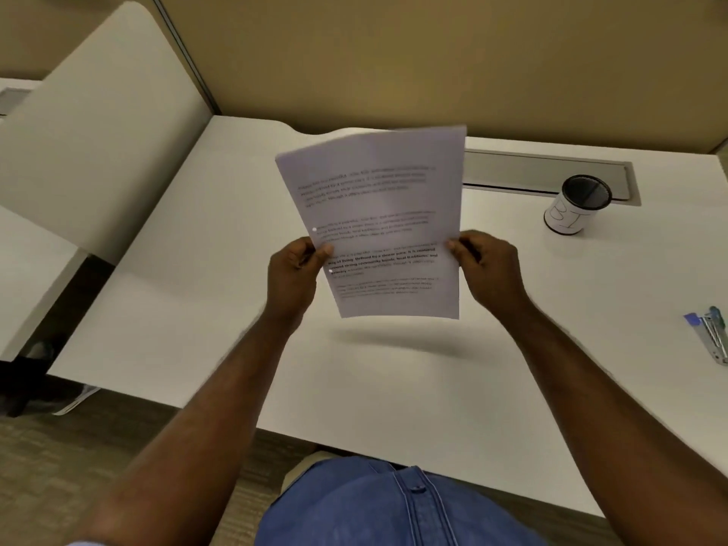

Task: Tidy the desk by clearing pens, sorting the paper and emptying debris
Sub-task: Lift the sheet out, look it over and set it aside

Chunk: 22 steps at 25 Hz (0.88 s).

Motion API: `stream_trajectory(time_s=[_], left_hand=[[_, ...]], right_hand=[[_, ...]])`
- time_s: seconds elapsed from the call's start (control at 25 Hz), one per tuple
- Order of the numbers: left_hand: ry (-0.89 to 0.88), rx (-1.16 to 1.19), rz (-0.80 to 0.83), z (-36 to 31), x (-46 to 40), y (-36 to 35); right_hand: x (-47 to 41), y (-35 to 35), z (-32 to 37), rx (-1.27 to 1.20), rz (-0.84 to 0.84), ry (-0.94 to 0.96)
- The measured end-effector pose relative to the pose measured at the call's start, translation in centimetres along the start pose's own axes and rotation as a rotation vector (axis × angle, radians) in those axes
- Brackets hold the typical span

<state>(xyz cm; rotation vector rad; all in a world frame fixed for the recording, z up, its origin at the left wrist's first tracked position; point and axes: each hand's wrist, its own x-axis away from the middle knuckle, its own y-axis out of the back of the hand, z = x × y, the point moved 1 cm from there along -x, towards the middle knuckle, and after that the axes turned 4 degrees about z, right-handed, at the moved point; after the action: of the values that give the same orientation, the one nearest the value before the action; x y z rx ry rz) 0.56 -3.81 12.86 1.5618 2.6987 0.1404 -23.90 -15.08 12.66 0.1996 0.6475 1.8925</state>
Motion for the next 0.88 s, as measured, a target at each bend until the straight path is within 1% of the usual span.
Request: stream_trajectory(time_s=[0.12,0.28,0.44,0.52,0.6,0.72,0.8,0.88], left_hand=[[0.041,-0.008,0.013,0.1,-2.0,1.6],[0.116,-0.032,0.028,1.5,-4.9,4.0],[0.233,0.066,0.098,3.5,-7.2,6.4],[0.270,0.086,0.126,4.4,-8.0,7.2],[0.266,0.029,0.156,5.2,-8.7,7.6],[0.226,-0.016,0.196,5.5,-8.9,7.4],[0.162,-0.032,0.212,4.8,-8.4,6.9],[0.054,-0.130,0.220,3.9,-7.5,6.6]], right_hand=[[-3.1,-1.0,1.5,-0.024,0.041,-0.032],[-6.8,-3.6,1.5,-0.039,0.119,-0.109],[-9.1,-7.1,0.7,-0.113,0.143,-0.234],[-9.7,-8.5,0.8,-0.097,0.157,-0.282],[-10.0,-8.7,0.9,-0.034,0.160,-0.299],[-8.2,-7.6,1.4,0.014,0.099,-0.288],[-5.2,-6.9,1.8,0.063,-0.015,-0.276],[-2.0,-6.9,2.5,0.106,-0.150,-0.272]])
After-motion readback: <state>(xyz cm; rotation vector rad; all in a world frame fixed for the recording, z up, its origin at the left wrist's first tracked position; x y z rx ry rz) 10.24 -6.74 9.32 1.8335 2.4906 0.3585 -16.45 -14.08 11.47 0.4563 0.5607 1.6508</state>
